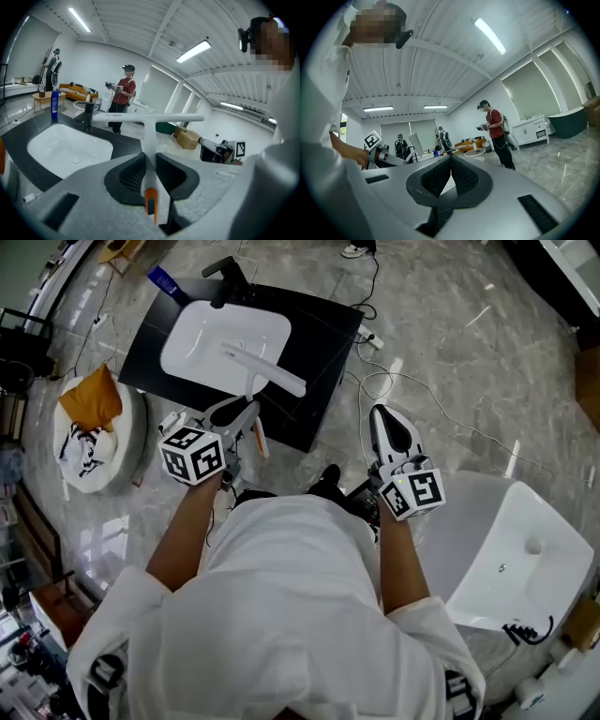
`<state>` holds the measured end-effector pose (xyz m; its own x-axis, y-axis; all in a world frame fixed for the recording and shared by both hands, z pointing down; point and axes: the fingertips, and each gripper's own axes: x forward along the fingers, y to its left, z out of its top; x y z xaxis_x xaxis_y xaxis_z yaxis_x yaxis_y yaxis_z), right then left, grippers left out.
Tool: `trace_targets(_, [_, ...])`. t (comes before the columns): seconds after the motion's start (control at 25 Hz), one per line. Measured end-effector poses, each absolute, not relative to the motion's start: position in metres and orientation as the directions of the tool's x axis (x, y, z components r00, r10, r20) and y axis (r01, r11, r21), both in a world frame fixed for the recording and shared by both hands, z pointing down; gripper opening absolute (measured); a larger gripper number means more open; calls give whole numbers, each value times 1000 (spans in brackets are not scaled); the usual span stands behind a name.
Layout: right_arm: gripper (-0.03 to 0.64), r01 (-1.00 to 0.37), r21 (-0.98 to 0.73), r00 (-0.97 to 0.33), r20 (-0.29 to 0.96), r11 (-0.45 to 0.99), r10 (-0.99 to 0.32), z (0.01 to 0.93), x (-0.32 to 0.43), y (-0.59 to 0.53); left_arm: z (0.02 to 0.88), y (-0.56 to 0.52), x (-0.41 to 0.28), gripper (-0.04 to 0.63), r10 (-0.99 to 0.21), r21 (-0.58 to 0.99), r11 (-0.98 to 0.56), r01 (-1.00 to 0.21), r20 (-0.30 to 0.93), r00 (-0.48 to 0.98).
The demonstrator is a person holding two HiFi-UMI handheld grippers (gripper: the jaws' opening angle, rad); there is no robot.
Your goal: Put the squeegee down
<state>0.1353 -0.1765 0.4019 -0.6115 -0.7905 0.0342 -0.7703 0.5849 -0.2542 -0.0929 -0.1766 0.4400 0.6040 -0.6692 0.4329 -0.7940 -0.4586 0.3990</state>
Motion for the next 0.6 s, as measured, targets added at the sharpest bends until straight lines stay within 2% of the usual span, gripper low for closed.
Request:
trace_targets(0.28, [15, -735, -237, -662, 47, 635, -748, 407, 144, -217, 453, -211, -68, 81, -632, 372, -435, -820, 522, 573])
trace_targets(0.6, [15, -751, -235, -648, 78, 617, -758, 415, 143, -247, 487, -251, -58, 81, -540, 358, -418, -835, 641, 545])
